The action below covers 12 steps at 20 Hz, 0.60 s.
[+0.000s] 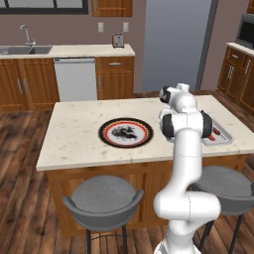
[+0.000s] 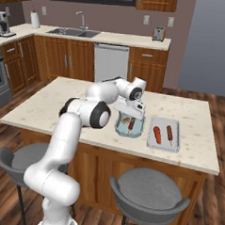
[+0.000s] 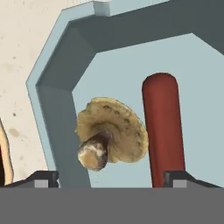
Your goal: Place one cooked food and one vegetable from the large plate to each tupperware container.
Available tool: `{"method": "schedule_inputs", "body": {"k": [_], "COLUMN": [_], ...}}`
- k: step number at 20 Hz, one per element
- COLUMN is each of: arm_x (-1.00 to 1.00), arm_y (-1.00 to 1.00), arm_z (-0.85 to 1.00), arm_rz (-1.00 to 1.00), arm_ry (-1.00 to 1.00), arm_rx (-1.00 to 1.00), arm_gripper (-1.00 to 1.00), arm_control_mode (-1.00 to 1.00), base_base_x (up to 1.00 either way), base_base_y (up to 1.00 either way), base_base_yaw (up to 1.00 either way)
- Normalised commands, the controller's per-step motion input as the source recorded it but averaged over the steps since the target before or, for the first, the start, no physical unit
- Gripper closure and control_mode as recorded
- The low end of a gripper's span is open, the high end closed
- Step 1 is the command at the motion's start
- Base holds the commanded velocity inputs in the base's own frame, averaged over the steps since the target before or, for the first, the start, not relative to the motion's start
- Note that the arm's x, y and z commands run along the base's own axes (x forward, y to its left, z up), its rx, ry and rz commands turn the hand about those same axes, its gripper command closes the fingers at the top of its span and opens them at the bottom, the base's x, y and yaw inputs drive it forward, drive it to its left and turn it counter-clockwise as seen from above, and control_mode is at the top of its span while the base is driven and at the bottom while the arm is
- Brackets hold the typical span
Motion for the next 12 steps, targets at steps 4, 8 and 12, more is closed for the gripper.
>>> {"method": "schedule_inputs", "body": {"k": [4, 8, 12], "arm_x": [-0.54, -0.76, -0.61], "arm_y": [0.00, 0.00, 0.01], "arm_z": [0.29, 0.48, 0.80], "arm_rz": [-0.02, 0.00, 0.00], "arm_ry": [-0.06, -0.14, -0.19], "arm_rx": [0.00, 0.00, 0.00], "arm_gripper": [-1.00, -1.00, -1.00], "arm_control_mode": [-1.00, -1.00, -1.00], "base_base_x": [0.00, 0.00, 0.00], "base_base_y": [0.00, 0.00, 0.00], "base_base_yaw": [0.00, 0.00, 0.00]}}
